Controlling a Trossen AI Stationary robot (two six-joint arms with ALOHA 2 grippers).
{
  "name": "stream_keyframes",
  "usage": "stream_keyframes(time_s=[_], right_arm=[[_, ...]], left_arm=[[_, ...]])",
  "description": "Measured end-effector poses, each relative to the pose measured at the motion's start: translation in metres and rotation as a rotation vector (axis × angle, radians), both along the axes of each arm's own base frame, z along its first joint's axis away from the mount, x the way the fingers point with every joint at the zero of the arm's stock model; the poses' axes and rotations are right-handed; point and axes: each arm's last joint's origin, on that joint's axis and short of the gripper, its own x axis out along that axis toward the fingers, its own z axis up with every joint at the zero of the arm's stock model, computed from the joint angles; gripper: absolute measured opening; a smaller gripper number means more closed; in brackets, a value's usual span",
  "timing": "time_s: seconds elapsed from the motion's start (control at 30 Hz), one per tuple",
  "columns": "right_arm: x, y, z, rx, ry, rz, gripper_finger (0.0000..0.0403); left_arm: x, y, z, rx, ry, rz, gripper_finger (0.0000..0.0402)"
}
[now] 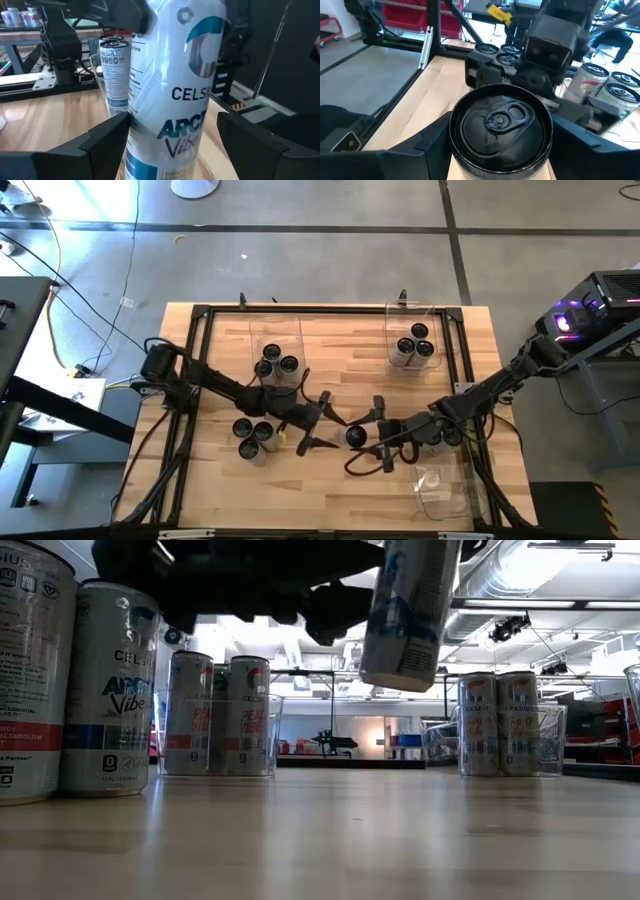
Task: Sort soda cans
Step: Put the white-blue soda can into the bottom transparent bin
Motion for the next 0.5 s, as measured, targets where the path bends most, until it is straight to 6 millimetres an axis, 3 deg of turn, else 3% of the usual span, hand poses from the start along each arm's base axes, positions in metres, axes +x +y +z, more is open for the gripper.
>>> stream_keyframes(time_s=[0.5], right_arm=[[0.0070, -0.0091, 0.0073, -0.028, -0.075, 0.017, 0.0246]], left_arm=[[0.0099, 0.0014, -0.0053, -0.006, -0.018, -0.068, 0.0296]])
